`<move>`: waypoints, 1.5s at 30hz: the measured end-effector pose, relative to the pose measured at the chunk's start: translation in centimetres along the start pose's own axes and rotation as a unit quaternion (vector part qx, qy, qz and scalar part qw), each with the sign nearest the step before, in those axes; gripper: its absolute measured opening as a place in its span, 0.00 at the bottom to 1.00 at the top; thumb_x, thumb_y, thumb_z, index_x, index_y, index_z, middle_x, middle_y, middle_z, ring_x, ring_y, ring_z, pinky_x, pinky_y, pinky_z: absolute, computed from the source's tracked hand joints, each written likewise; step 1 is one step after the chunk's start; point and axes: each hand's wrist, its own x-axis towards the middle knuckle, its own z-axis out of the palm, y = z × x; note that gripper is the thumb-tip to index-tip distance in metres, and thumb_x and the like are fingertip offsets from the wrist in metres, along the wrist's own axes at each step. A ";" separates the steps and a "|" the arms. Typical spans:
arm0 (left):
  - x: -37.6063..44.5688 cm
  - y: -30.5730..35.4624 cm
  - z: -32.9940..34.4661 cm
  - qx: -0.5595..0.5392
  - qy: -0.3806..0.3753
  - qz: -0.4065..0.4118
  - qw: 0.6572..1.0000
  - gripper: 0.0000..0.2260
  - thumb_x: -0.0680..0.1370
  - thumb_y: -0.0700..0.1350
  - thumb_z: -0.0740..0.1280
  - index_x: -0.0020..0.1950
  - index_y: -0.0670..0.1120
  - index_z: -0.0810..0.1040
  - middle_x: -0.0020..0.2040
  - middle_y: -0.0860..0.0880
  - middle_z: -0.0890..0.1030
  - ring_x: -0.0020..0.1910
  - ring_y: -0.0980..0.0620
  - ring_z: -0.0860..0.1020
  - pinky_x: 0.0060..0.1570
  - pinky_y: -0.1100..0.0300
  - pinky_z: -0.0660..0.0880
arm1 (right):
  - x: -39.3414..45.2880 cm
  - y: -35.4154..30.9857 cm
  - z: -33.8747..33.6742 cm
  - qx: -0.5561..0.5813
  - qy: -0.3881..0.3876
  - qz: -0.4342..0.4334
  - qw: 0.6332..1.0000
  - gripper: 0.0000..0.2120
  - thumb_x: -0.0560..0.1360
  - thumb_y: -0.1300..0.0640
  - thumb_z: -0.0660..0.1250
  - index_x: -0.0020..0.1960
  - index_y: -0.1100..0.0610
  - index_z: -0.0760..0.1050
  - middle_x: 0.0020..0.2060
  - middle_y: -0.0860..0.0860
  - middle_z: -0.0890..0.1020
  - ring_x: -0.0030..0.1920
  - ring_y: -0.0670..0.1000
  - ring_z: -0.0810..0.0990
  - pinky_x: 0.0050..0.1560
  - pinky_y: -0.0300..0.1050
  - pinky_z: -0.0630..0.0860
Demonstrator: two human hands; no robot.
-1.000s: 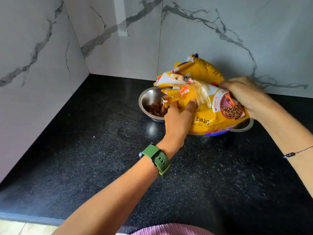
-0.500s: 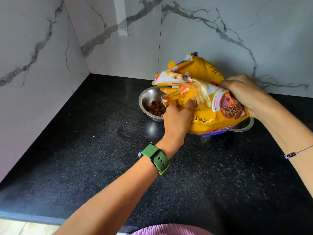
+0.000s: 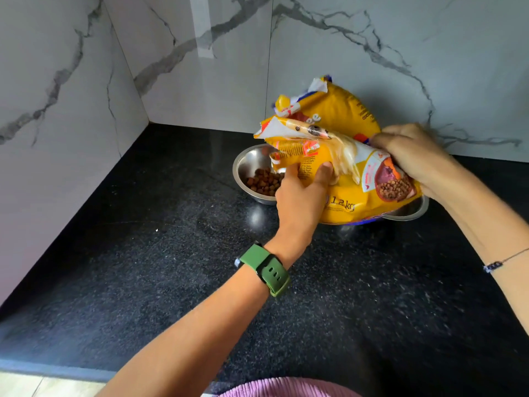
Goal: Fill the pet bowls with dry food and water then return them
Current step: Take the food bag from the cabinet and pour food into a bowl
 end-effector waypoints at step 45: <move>-0.5 -0.1 0.1 0.022 0.020 0.024 0.999 0.24 0.76 0.52 0.66 0.69 0.45 0.70 0.61 0.45 0.79 0.61 0.45 0.76 0.64 0.50 0.71 | -0.5 -0.9 0.0 -0.077 0.053 -0.066 0.993 0.12 0.74 0.57 0.61 0.41 0.65 0.77 0.36 0.59 0.81 0.42 0.60 0.80 0.44 0.50 0.75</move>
